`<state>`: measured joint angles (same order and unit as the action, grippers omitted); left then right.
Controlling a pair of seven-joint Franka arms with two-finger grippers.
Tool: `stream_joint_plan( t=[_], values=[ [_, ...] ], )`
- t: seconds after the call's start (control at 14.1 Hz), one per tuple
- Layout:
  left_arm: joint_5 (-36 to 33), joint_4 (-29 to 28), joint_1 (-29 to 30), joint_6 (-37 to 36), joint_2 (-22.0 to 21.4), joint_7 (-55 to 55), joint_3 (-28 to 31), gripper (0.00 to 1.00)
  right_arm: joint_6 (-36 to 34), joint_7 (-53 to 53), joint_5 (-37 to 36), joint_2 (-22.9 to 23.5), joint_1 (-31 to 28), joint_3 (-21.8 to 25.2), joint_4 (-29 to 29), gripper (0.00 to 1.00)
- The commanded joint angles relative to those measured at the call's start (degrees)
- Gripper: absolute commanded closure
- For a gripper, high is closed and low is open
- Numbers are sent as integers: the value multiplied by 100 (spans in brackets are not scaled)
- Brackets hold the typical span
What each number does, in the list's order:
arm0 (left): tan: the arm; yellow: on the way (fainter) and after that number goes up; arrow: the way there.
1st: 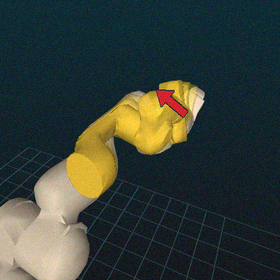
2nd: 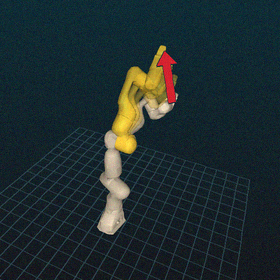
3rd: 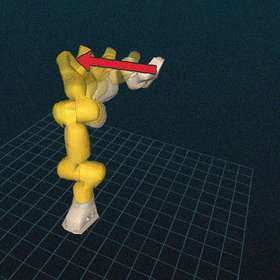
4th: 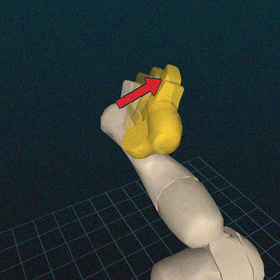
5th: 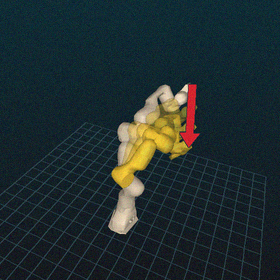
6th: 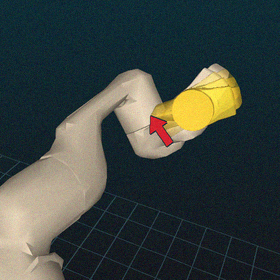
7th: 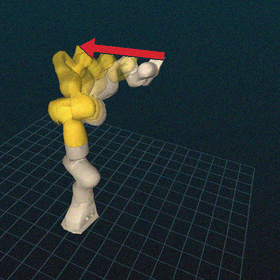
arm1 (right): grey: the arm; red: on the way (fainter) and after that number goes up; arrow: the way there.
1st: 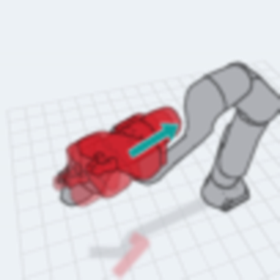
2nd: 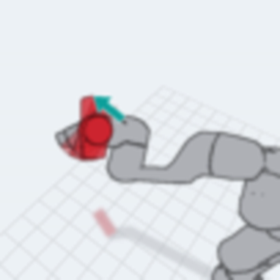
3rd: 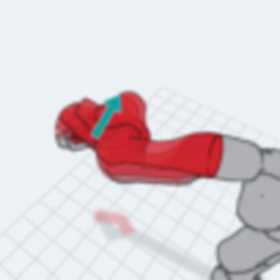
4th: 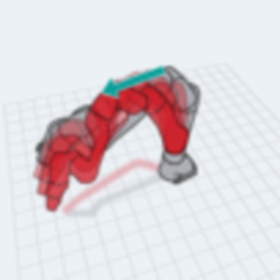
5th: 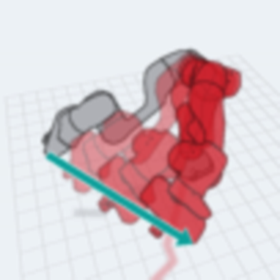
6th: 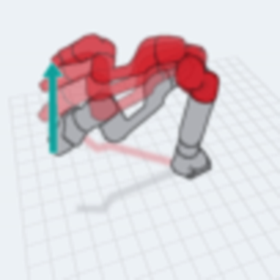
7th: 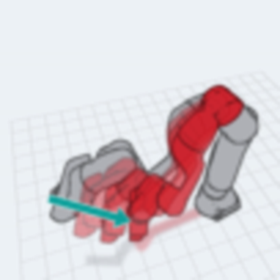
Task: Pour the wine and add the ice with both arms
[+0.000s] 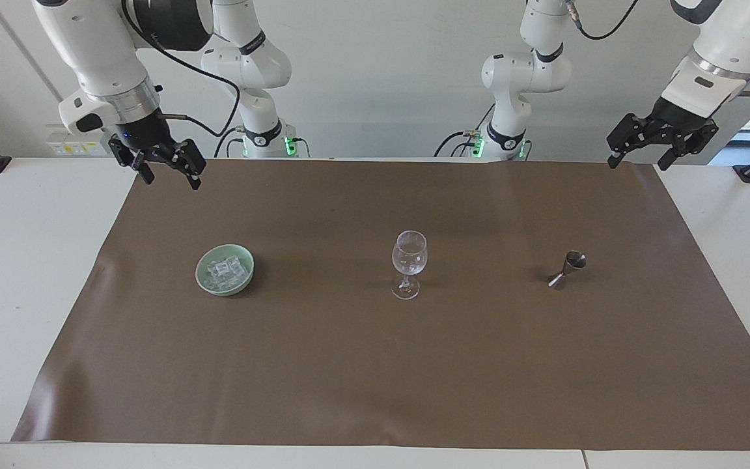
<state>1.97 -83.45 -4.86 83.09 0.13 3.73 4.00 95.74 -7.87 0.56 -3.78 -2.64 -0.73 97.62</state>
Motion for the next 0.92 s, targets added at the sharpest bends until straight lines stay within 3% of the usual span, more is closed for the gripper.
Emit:
stream_joint_plan(
  t=[0.0, 0.64, 0.85],
  values=[
    [13, -136, -50, 58, -127, -40, 21, 0, -91, -74, 59, -8, -53, -24, -50, 0],
    [22, -93, -15, 216, -83, -13, 21, 0, -91, -74, 59, -8, -61, -24, -50, 0],
    [49, -31, 38, 287, 153, -22, 21, 0, -91, -74, 59, -8, -53, -24, -50, 0]
  ],
)
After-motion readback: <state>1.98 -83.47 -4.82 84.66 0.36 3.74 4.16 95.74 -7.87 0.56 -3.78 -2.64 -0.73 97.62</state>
